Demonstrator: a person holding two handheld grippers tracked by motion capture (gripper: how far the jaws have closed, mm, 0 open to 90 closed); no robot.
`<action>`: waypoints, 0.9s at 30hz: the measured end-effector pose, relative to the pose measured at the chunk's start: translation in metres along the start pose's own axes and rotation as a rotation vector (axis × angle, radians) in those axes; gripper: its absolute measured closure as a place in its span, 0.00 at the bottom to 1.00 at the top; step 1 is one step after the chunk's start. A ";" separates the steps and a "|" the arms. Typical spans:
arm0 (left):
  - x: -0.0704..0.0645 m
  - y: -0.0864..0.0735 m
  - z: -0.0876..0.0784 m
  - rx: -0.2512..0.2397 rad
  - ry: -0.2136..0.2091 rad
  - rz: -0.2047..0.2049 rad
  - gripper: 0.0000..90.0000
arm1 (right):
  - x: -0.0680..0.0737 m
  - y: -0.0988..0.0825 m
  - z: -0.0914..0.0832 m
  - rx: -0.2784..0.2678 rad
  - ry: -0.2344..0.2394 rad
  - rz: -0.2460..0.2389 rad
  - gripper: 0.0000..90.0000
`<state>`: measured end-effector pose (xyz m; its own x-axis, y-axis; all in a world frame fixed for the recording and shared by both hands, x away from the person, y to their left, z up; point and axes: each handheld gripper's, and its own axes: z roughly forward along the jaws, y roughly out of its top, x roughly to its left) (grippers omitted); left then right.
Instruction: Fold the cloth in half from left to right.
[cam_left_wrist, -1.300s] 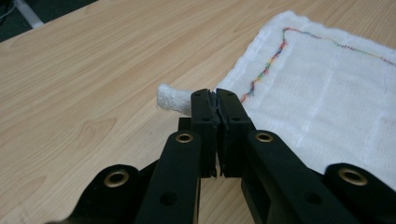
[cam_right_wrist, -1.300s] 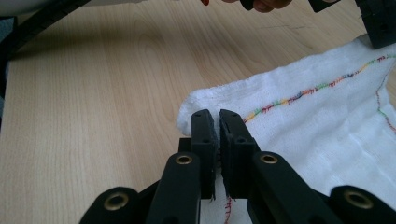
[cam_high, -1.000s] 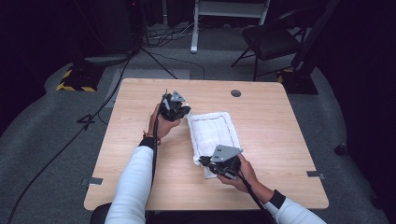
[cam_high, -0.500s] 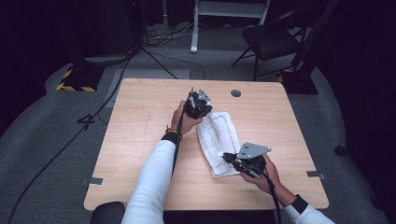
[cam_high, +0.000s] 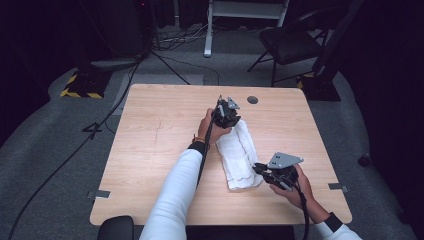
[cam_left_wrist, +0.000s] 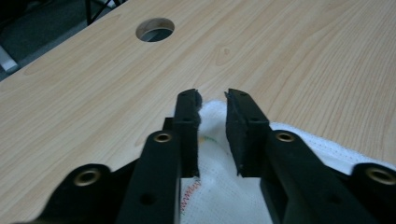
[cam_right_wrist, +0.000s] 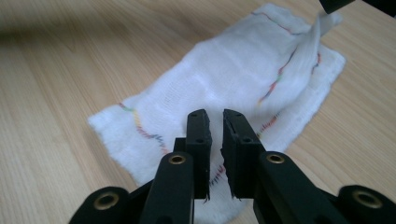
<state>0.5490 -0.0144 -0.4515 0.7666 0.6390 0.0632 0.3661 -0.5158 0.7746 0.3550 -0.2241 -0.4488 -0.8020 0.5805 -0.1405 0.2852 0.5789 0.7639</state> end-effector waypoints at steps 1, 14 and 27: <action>-0.002 0.001 -0.001 0.007 0.016 -0.005 0.72 | -0.002 -0.003 0.000 0.006 -0.002 0.005 0.85; -0.033 -0.037 -0.048 0.050 -0.080 0.046 0.31 | -0.034 -0.020 -0.002 0.061 -0.043 0.053 0.60; -0.103 -0.084 -0.071 0.133 -0.293 0.223 0.41 | -0.034 -0.031 0.018 0.162 0.069 -0.006 0.65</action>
<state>0.4015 0.0040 -0.4785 0.9462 0.3226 0.0238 0.2237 -0.7056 0.6723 0.3831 -0.2518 -0.4789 -0.8366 0.5391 -0.0975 0.3561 0.6702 0.6512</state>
